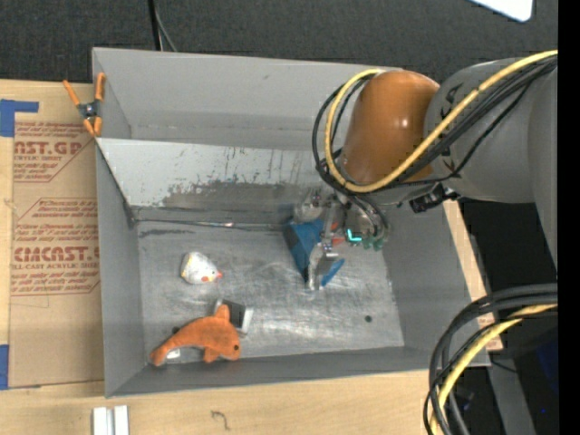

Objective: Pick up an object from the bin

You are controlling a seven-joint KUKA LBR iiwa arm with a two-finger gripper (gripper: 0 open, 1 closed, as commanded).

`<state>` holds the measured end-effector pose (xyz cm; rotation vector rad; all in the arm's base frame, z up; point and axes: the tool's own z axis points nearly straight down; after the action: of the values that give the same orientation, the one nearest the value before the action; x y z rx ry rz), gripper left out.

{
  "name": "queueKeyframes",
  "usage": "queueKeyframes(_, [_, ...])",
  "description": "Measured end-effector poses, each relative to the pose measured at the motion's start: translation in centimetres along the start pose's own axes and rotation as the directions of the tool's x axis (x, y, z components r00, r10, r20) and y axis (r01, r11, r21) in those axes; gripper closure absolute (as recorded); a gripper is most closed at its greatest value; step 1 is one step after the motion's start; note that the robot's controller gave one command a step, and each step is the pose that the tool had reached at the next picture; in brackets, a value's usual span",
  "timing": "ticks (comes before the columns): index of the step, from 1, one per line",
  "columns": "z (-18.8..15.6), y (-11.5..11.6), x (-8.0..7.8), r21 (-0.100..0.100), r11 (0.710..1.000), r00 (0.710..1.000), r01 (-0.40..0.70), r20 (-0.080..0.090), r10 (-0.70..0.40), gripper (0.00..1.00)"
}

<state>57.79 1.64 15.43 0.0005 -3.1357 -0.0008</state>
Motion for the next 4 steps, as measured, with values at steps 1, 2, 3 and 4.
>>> queueKeyframes(1, [-0.4, 0.0, -0.2, 0.000, 1.000, 1.000, 0.000, 0.007, 0.000, 0.00])
queueKeyframes(2, [1.9, -2.1, -0.3, -0.004, 0.998, 0.998, -0.062, 0.017, 0.062, 0.00])
queueKeyframes(3, [6.5, -5.1, -1.0, -0.001, 0.990, 0.990, -0.138, 0.024, 0.138, 0.00])
queueKeyframes(4, [7.9, -7.8, 1.0, -0.001, 0.988, 0.988, -0.153, 0.006, 0.153, 1.00])
